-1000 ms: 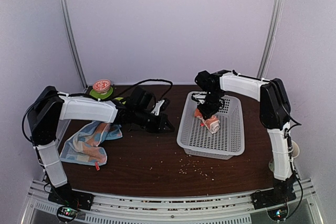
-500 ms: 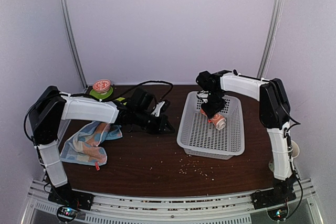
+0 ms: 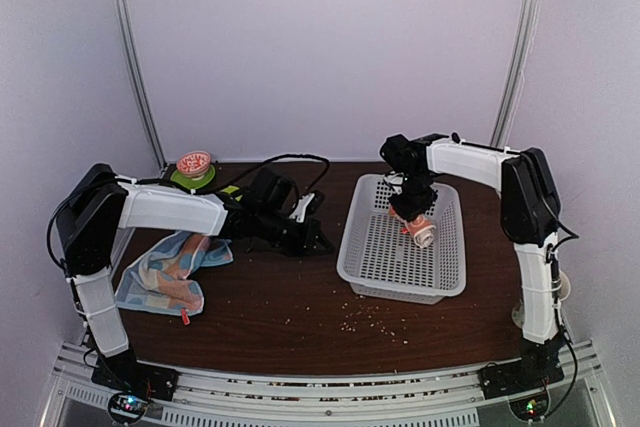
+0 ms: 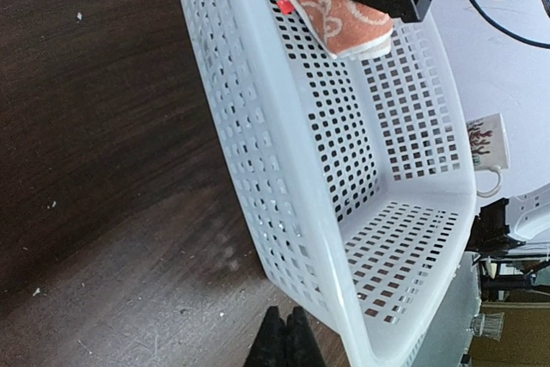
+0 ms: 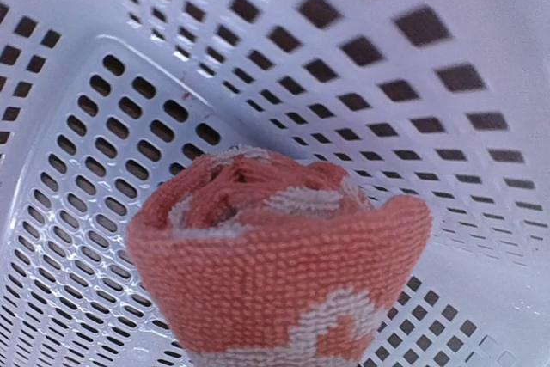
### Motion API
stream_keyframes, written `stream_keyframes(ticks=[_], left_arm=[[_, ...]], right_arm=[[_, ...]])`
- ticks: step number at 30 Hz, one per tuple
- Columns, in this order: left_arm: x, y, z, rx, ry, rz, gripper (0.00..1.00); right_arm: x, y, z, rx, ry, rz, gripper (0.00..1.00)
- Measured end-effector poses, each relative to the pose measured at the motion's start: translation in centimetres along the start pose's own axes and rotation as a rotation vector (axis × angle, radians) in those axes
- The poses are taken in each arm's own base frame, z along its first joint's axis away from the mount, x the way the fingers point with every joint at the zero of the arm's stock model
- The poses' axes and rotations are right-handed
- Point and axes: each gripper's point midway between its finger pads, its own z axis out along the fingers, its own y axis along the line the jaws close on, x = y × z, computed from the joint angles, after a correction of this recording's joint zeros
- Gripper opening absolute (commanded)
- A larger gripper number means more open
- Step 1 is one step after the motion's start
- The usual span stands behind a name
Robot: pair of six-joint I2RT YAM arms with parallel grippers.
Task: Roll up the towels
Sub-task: Place the towel in the bin.
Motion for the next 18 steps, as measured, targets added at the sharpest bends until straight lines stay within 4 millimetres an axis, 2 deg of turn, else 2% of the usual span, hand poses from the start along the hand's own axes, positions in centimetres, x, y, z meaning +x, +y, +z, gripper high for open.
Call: stream_keyframes(ticks=[7,10,13,18], left_arm=[[-0.1,-0.1,0.0,0.004,-0.002,-0.005,0.0],[-0.1,-0.1,0.0,0.005,-0.002,-0.008,0.0],[-0.1,-0.1,0.0,0.005,-0.003,-0.009,0.0],[-0.1,-0.1,0.0,0.003,-0.004,-0.011,0.0]], right_arm=[[1.6,-4.0,-1.0,0.004,-0.043,0.248,0.05],[1.5,-4.9,-1.7,-0.007,-0.071,0.317,0.02],[1.1,-4.7,-1.8,-0.022,-0.087,0.357,0.0],[0.6,-3.3,-1.3,-0.109,-0.119,0.459,0.0]])
